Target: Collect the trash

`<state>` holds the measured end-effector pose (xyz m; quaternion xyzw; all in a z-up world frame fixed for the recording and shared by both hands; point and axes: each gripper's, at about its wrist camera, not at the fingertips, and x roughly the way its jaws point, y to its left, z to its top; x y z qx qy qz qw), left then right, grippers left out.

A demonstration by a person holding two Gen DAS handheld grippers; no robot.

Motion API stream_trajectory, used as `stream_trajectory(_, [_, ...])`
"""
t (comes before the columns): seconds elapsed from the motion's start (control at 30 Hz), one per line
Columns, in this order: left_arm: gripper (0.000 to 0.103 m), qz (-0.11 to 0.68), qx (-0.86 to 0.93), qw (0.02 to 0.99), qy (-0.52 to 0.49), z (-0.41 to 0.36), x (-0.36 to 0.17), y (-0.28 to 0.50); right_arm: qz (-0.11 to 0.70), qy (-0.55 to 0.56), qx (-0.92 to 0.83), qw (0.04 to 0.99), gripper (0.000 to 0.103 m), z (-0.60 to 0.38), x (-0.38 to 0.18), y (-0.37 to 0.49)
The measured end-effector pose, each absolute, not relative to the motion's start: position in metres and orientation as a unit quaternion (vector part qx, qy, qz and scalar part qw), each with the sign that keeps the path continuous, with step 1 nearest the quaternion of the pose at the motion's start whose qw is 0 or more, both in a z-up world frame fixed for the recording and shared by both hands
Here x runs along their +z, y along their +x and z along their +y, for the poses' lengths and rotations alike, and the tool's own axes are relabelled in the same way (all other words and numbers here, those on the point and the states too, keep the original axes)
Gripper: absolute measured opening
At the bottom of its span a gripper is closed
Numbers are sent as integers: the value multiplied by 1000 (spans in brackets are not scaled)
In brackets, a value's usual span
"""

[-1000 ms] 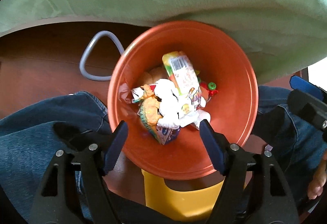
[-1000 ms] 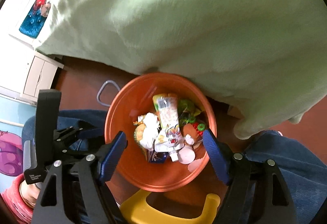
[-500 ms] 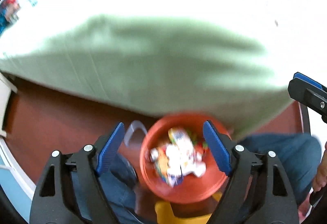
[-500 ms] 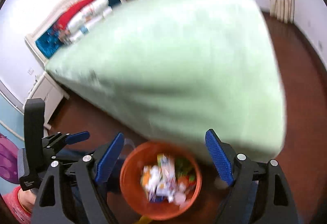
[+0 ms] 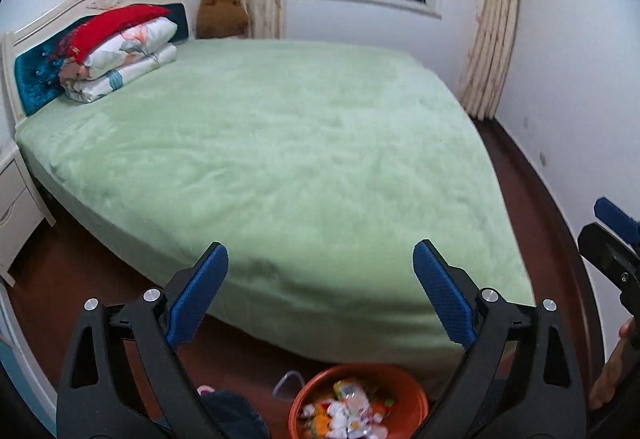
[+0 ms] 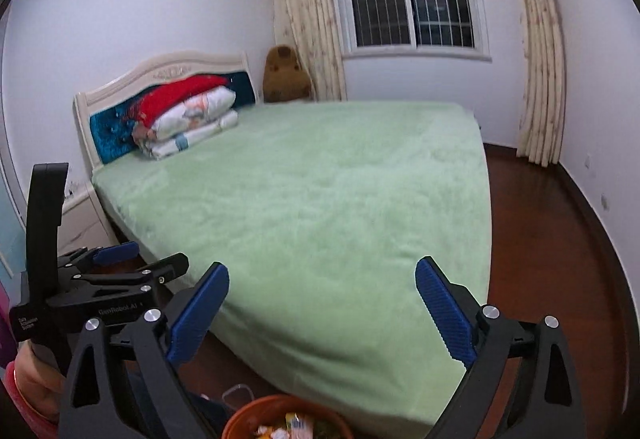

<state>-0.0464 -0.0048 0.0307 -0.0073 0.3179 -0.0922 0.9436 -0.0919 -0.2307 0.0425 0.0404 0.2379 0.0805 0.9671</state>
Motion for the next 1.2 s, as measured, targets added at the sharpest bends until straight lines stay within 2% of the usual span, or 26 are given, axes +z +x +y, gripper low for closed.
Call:
stream_trajectory(0.33, [91, 277, -88, 957, -12, -1, 50, -53, 198, 48, 86, 975, 93, -230, 66, -92])
stream_trajectory(1.2, [91, 244, -95, 965, -11, -6, 68, -65, 195, 52, 83, 976, 93, -233, 66, -99])
